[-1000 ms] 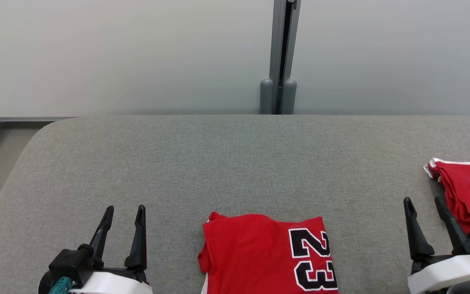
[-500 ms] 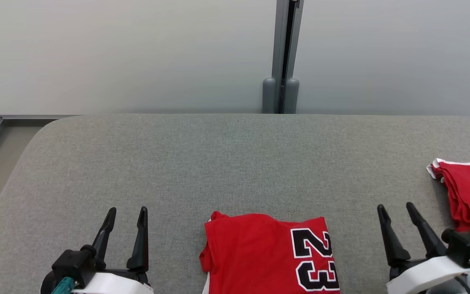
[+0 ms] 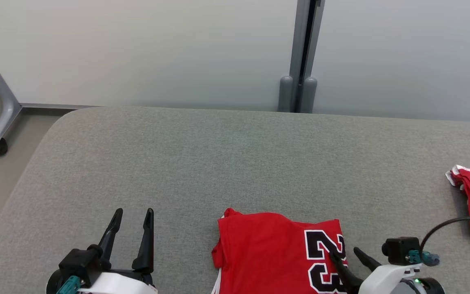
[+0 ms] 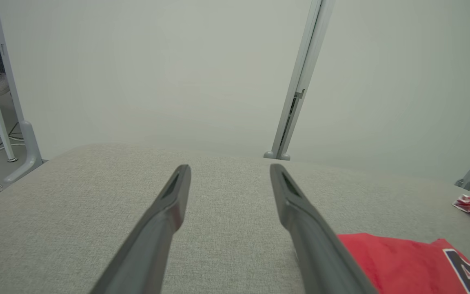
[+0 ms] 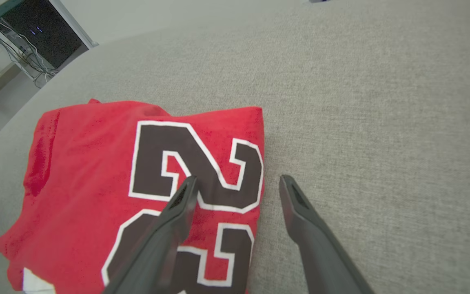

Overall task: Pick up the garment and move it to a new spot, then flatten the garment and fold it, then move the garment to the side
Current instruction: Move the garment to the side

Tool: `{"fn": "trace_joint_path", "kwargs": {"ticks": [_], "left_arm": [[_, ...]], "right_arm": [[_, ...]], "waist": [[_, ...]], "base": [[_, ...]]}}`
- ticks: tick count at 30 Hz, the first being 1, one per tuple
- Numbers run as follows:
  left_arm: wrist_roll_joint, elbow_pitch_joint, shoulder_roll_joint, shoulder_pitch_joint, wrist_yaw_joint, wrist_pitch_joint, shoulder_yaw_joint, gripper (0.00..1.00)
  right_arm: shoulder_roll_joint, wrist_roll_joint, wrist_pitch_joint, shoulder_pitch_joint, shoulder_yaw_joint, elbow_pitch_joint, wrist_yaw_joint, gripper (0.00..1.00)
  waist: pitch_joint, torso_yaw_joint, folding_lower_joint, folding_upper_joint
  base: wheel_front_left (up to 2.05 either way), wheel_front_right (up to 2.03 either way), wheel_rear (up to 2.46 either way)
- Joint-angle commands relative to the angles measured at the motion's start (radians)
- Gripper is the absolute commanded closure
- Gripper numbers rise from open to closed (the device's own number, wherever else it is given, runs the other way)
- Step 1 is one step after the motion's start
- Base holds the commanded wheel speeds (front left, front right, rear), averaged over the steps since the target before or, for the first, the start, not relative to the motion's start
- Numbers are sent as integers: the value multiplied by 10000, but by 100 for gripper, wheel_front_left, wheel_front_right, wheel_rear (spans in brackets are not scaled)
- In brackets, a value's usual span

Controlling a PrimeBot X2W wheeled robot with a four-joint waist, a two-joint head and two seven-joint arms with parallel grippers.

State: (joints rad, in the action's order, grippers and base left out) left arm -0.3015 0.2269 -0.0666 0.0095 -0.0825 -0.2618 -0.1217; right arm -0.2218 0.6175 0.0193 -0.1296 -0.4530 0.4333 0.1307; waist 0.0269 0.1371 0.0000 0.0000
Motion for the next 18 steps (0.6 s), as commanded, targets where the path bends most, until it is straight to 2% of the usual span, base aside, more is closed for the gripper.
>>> {"fn": "trace_joint_path", "kwargs": {"ticks": [1,13,14,15,16,17,18], "left_arm": [[17,8,-31,-185,-25,-39,-12,0],[-54,148,-81,-135,-12,-39,-84,0],[-56,151,-82,-143,0,-39,-92,0],[-61,152,-85,-153,10,-39,-96,0],[-63,153,-91,-159,22,-38,-95,0],[-65,149,-100,-159,37,-39,-91,0],[-68,140,-113,-150,49,-39,-82,0]], "right_arm": [[33,79,165,-90,-60,157,2,0],[698,330,1558,-241,309,1991,2,0],[759,405,1662,-242,302,2027,2,13],[801,470,1728,-239,273,2022,2,54],[818,512,1759,-234,252,1998,2,84],[832,560,1749,-255,234,1950,2,100],[832,627,1754,-305,230,1885,2,100]], "waist": [[-28,108,0,0],[-80,638,0,0],[-86,653,0,0],[-95,663,0,0],[-98,667,0,0],[-100,662,0,0],[-99,646,0,0]], "base": [[0,0,0],[0,0,0],[0,0,0],[0,0,0],[0,0,0],[0,0,0],[0,0,0]]}}
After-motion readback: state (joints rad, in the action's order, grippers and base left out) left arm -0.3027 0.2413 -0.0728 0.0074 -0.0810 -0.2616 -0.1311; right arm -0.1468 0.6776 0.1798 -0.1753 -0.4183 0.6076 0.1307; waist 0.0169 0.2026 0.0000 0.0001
